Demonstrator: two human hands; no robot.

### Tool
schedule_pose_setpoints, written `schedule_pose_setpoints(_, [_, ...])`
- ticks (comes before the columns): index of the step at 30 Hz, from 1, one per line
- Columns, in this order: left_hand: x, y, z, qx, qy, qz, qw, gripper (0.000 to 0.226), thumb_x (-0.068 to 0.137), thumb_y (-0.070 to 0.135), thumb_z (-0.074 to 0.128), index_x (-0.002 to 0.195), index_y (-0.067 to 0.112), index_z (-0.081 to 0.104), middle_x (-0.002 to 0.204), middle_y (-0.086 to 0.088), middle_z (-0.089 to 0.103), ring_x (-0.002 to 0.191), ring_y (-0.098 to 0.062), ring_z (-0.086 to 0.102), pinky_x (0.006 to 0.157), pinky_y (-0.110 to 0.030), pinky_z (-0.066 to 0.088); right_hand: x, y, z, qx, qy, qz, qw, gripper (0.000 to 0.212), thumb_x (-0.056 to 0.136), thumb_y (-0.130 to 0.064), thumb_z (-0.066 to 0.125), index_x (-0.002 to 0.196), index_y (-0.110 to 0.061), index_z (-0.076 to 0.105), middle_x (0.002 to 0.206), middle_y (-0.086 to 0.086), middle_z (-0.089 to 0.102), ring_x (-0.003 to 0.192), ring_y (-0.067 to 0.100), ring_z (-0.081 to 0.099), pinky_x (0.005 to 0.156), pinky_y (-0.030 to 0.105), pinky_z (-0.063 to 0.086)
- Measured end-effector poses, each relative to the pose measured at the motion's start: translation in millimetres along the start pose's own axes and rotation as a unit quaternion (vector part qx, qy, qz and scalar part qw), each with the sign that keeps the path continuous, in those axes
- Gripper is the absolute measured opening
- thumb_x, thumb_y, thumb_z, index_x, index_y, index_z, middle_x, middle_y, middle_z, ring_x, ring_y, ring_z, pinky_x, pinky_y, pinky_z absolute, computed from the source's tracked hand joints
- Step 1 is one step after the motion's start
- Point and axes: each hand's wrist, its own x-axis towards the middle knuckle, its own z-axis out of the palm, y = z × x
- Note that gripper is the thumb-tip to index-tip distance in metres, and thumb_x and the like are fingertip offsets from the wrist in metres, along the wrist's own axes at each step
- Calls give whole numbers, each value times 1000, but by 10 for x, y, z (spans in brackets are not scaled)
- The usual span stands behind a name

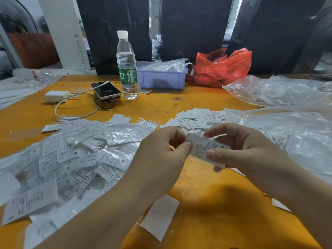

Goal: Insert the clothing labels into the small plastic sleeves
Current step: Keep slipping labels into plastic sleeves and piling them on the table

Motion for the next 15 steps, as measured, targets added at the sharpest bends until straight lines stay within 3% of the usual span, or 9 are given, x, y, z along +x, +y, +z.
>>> schedule_pose_setpoints(9, [-20, 28, -2, 4, -1, 23, 1000, 20, 93, 26, 60, 74, 23, 63, 55, 13, 55, 43, -4, 40, 42, -11, 31, -11, 24, 7, -89, -5, -44, 995, 27, 66, -24, 69, 87, -7, 72, 71, -1, 70, 65, 11, 61, 57, 19, 50])
schedule_pose_setpoints(15, [-39, 35, 13, 46, 43, 76, 995, 16, 89, 27, 63, 73, 30, 60, 76, 13, 57, 69, -4, 52, 58, -7, 37, 0, 60, -16, -76, -28, -71, 994, 18, 72, -17, 68, 83, -3, 73, 72, 6, 70, 66, 13, 63, 59, 19, 49])
